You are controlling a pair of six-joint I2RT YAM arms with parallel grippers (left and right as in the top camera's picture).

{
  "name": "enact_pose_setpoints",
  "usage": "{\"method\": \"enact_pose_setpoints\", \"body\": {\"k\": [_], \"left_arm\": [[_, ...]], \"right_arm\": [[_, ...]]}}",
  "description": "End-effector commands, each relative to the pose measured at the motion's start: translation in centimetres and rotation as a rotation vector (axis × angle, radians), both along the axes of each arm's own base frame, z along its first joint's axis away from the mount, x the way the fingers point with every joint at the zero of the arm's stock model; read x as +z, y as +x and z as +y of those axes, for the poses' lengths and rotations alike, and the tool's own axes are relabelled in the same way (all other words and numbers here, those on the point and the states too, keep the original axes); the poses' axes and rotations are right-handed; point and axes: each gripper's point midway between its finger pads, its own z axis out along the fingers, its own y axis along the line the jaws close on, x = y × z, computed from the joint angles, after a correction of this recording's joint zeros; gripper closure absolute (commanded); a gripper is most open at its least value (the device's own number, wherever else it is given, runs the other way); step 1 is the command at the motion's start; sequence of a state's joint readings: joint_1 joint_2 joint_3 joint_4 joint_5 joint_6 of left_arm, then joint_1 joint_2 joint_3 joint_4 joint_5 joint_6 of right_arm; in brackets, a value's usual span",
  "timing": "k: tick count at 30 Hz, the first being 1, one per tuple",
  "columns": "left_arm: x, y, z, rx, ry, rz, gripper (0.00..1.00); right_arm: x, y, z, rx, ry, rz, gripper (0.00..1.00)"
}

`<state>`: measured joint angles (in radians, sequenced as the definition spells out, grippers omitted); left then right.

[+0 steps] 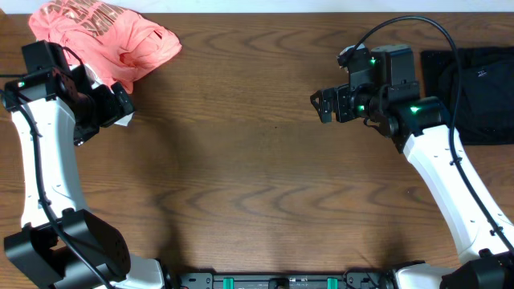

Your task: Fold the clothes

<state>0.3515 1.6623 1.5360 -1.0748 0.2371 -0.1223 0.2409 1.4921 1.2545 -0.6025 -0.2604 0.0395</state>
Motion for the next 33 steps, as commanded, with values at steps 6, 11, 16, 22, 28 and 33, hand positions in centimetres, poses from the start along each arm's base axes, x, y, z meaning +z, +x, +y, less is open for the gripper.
{"method": "enact_pose_setpoints", "body": {"k": [6,11,16,22,28,33], "left_arm": [[1.1,0.2,0.4,-0.008,0.028,-0.023,0.02],[4.4,-0.3,0.4,-0.005,0.075,-0.123,0.02],[11.1,0.1,-0.8,-0.043,0.167,-0.405,0.02],[18.7,-0.5,-3.8,-0.107,0.281,-0.815,0.02],[19.8,-3.8,-6.9,-0.163,0.319,-1.071,0.02],[16.4,-6.6,-8.3,-0.185,0.325,-1.157,0.02]], "right_arm": [[-0.2,0.0,0.2,0.015,-0.019,-0.005,0.01],[-0.2,0.0,0.2,0.015,-0.019,-0.004,0.01],[-0.2,0.0,0.2,0.015,-0.019,-0.005,0.01],[-0.2,0.0,0.2,0.015,-0.019,-0.005,0.01],[-0.2,0.0,0.2,0.015,-0.019,-0.005,0.01],[-0.2,0.0,0.2,0.015,-0.019,-0.005,0.01]]}}
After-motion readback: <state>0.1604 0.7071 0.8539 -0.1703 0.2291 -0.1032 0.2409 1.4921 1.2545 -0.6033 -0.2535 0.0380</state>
